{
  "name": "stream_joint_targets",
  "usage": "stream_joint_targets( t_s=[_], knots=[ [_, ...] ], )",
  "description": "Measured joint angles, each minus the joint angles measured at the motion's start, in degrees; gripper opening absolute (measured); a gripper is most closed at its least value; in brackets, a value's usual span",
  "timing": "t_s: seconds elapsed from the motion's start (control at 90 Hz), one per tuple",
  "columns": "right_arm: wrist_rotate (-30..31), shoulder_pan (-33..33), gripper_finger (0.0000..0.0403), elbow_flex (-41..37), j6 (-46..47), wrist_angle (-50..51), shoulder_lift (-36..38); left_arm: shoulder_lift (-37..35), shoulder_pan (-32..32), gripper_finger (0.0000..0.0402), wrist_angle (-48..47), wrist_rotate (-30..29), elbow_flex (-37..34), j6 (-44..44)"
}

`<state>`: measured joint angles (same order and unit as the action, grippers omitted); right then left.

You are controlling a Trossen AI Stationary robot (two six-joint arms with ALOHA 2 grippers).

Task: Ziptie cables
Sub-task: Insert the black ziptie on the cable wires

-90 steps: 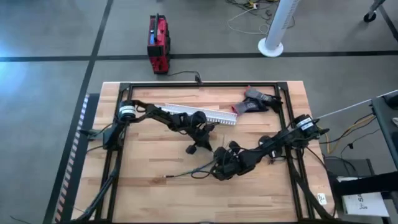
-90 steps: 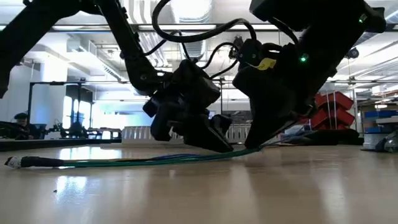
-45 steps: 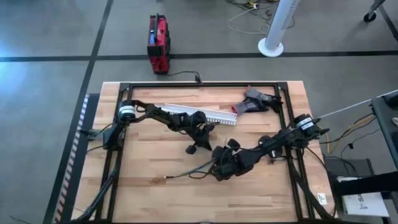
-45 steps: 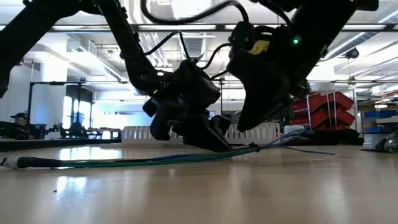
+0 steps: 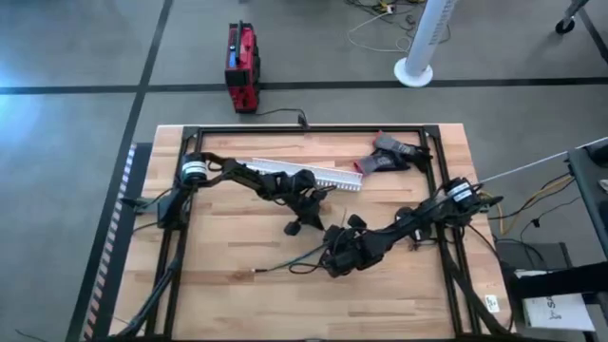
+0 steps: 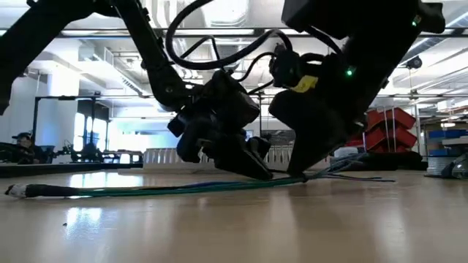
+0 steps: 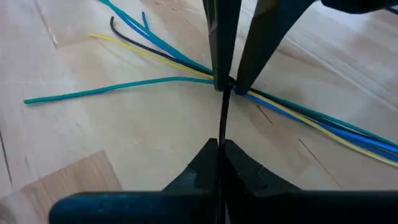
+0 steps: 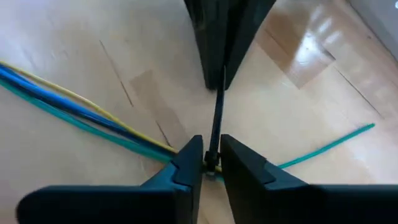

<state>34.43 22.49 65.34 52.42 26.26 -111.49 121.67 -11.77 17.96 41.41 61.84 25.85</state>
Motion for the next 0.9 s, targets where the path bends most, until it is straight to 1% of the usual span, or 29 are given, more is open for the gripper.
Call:
stream_joint_targets(
  t_s=[0.322, 0.389, 0.467, 0.556, 0.7, 0.822, 0.9],
  knots=[
    [0.1, -0.3, 0.0017, 0.0, 0.2, 0.0, 0.0, -0.1, -0.1, 0.0, -0.1, -0.2, 0.0, 0.0],
    [0.0, -0.3, 0.0023, 0.0, 0.0, 0.0, 0.0, -0.4, 0.0, 0.0005, -0.7, -0.6, 0.0, 0.0],
    [-0.2, -0.3, 0.0046, 0.0, -1.6, 0.2, 0.3, -1.1, 0.0, 0.0021, -2.0, -1.4, -0.1, 0.1],
    [-1.3, 0.0, 0.008, 0.9, -7.1, 0.4, 2.1, -2.2, 0.0, 0.0049, -5.0, -1.9, -0.1, 2.6],
    [-2.1, 0.3, 0.0126, 2.0, -20.9, 0.1, 6.4, -4.2, -0.1, 0.0099, -10.0, -2.4, -0.2, 6.2],
    [-8.6, -1.9, 0.014, 1.3, -31.2, 1.2, 7.6, -5.7, -0.1, 0.0135, -12.5, -2.4, -0.3, 6.6],
    [-14.9, -4.2, 0.0138, 1.1, -35.9, 2.3, 7.9, -6.6, -0.1, 0.0153, -13.8, -2.4, -0.3, 6.7]
  ],
)
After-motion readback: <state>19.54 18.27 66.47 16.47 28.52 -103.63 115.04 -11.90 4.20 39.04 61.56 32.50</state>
